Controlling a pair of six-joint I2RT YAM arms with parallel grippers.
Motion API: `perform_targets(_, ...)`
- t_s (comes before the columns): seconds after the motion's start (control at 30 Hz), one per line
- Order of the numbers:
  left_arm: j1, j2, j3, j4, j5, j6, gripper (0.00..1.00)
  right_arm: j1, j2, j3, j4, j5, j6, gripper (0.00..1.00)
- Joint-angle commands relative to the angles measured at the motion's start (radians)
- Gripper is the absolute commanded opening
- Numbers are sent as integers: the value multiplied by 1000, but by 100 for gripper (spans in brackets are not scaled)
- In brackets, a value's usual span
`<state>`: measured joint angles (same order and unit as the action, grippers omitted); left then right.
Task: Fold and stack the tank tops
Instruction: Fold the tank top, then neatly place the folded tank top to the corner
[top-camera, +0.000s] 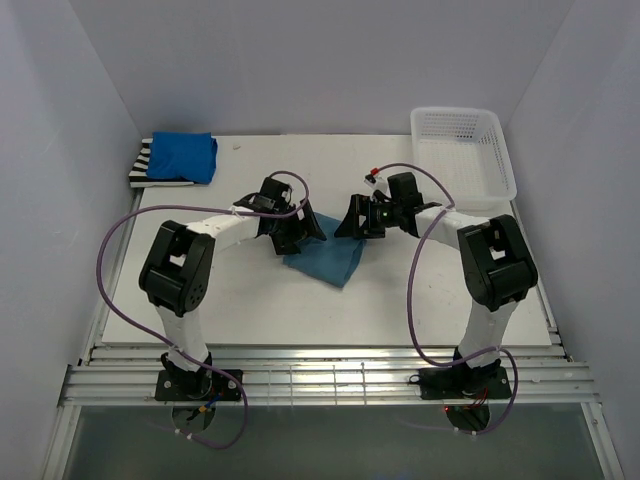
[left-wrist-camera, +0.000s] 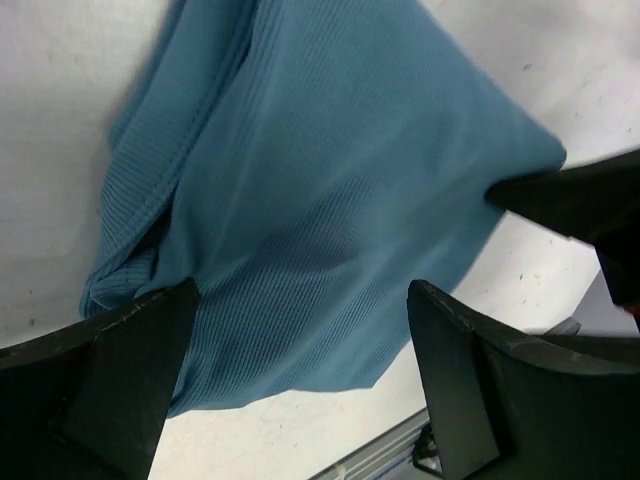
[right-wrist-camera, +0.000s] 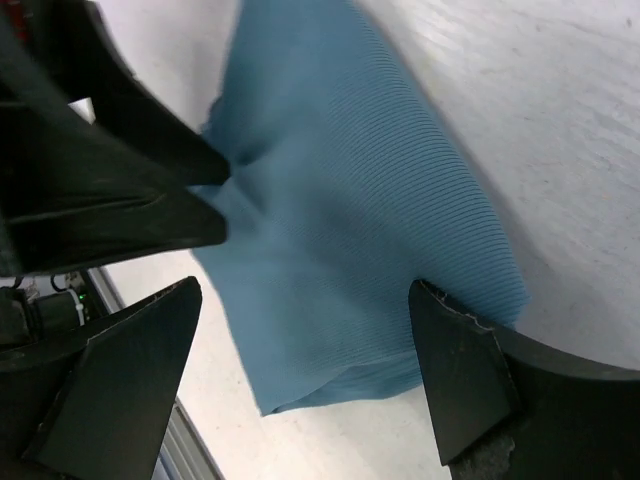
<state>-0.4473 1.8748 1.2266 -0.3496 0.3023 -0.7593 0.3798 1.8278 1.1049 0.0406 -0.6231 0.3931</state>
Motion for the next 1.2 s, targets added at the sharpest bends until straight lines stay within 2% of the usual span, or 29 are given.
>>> perform_targets(0.0, 1, -29, -61, -14, -6, 23, 98, -5, 53, 30, 65, 17, -2, 90)
perform_targets(0.13, 1, -72, -136, -9, -23, 25, 98, -12, 152, 44, 62, 30, -5, 90)
perform_targets(0.3, -4, -135, -200, 1, -12, 21, 98, -12, 133, 72, 30, 8, -31, 90)
perform_targets(0.4, -8, -201, -185, 0, -28, 38, 98, -7, 55, 101, -37, -20, -89, 90)
perform_targets(0.5, -13, -276, -150, -9, -64, 115, 98, -4, -109, 69, -87, -23, -146, 90)
perform_targets(0.63, -11, -307, -101, -104, -241, 221, 98, -4, -272, -43, -139, 2, -198, 90)
perform_targets(0.77, -5, -231, -66, -106, -258, 284, 98, -4, -390, -131, -211, 74, -230, 90)
perform_targets(0.9, -1, -80, 5, -112, -239, 308, 98, -4, -502, -168, -275, 114, -258, 90)
perform_targets(1.1, 2, 17, 43, -115, -213, 325, 98, -4, -581, -163, -350, 192, -289, 90)
perform_targets(1.17, 2, 44, 40, -118, -201, 319, 93, -4, -591, -166, -355, 204, -295, 90)
